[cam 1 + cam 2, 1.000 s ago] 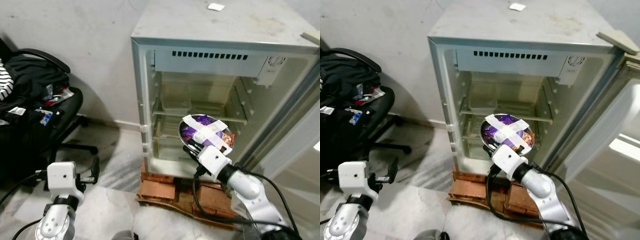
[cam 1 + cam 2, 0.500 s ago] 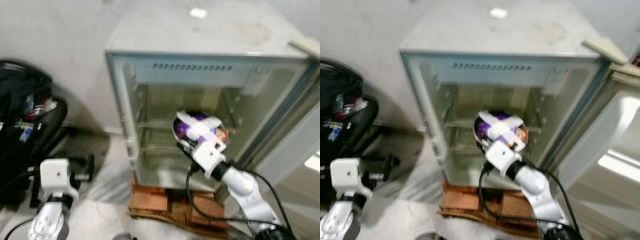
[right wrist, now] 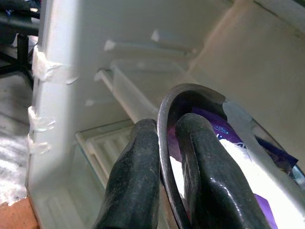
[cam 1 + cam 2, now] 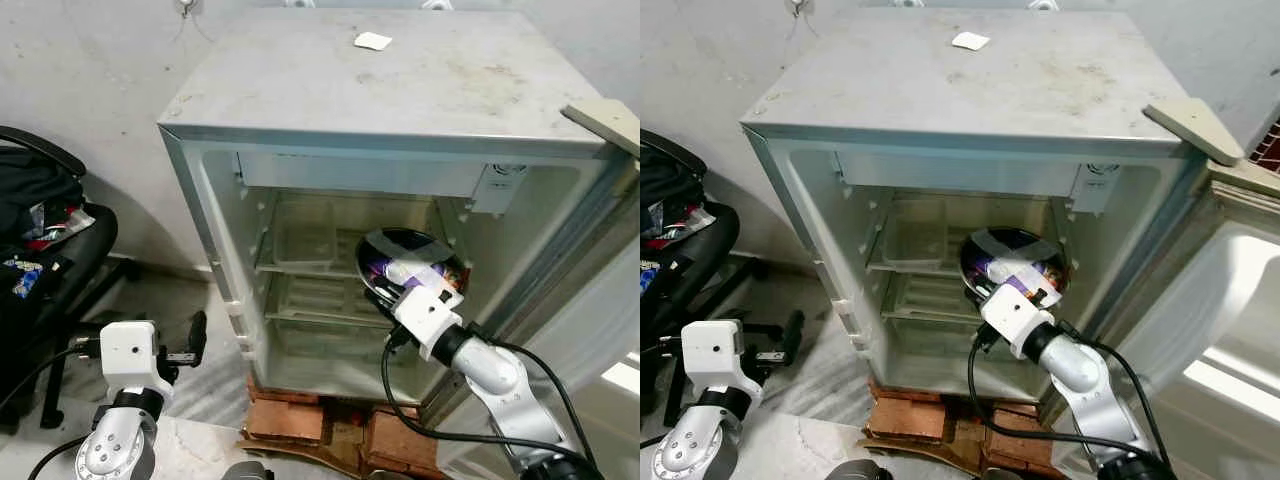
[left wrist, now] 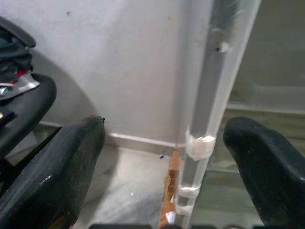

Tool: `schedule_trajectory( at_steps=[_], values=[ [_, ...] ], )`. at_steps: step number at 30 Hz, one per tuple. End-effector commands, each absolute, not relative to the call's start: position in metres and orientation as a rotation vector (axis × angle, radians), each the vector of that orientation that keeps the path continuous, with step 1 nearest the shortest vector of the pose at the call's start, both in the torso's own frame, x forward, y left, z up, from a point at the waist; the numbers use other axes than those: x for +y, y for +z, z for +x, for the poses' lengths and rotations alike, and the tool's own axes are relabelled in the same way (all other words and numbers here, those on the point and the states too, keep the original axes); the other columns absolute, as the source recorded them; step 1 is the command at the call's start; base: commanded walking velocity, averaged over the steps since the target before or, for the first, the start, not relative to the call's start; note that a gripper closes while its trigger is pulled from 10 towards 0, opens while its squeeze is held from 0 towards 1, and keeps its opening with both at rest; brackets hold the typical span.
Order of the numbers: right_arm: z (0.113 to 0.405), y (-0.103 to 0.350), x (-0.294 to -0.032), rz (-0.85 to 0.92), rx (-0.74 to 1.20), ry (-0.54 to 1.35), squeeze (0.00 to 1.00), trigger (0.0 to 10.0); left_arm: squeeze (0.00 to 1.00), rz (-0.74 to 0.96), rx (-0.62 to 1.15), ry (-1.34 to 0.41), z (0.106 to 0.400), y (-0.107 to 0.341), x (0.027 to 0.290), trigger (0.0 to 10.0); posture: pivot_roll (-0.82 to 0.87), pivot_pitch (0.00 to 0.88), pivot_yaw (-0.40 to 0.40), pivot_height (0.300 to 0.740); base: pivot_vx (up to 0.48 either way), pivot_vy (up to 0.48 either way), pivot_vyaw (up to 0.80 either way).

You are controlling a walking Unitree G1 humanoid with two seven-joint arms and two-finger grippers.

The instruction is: Restocking fridge

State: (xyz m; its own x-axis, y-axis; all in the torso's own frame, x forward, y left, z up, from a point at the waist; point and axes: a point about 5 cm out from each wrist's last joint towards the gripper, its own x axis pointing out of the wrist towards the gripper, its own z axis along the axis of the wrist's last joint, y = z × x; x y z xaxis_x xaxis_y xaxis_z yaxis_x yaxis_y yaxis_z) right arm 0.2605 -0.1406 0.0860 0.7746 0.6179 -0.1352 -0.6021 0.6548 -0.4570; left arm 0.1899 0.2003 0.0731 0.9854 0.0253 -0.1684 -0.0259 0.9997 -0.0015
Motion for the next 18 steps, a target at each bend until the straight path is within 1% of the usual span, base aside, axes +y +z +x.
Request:
schedule_trajectory(
  at_steps=[1, 3, 7, 8, 13, 14, 18],
  values=[
    [0.265, 0.092, -0.137, -0.506, -0.065, 0.706, 0.00, 10.0, 0.00, 0.007, 0.173, 0.034, 0.187, 0.075, 0.202, 10.0, 0.03, 0.074, 0.015, 0.740, 0.000, 0.000, 0.00],
    [0.270, 0.090, -0.132, -0.508, -0.061, 0.731, 0.00, 10.0, 0.00, 0.009, 0.183, 0.034, 0.181, 0.076, 0.202, 10.0, 0.05, 0.107, 0.010, 0.740, 0.000, 0.000, 0.00],
    [0.275, 0.088, -0.128, -0.534, -0.058, 0.757, 0.00, 10.0, 0.00, 0.015, 0.192, 0.036, 0.176, 0.077, 0.203, 10.0, 0.06, 0.125, 0.002, 0.740, 0.000, 0.000, 0.00],
    [0.285, 0.088, -0.124, -0.546, -0.050, 0.777, 0.00, 10.0, 0.00, 0.014, 0.198, 0.050, 0.170, 0.078, 0.205, 10.0, 0.08, 0.143, -0.005, 0.740, 0.000, 0.000, 0.00],
    [0.302, 0.090, -0.119, -0.573, -0.043, 0.790, 0.00, 10.0, 0.00, 0.013, 0.214, 0.065, 0.158, 0.079, 0.203, 10.0, 0.10, 0.170, -0.017, 0.740, 0.000, 0.000, 0.00],
    [0.313, 0.093, -0.119, -0.578, -0.032, 0.778, 0.00, 10.0, 0.00, 0.011, 0.221, 0.067, 0.155, 0.079, 0.202, 10.0, 0.11, 0.179, -0.022, 0.740, 0.000, 0.000, 0.00],
    [0.326, 0.096, -0.123, -0.610, -0.007, 0.753, 0.00, 10.0, 0.00, 0.007, 0.230, 0.073, 0.150, 0.080, 0.201, 10.0, 0.11, 0.195, -0.031, 0.740, 0.000, 0.000, 0.00]
  ],
)
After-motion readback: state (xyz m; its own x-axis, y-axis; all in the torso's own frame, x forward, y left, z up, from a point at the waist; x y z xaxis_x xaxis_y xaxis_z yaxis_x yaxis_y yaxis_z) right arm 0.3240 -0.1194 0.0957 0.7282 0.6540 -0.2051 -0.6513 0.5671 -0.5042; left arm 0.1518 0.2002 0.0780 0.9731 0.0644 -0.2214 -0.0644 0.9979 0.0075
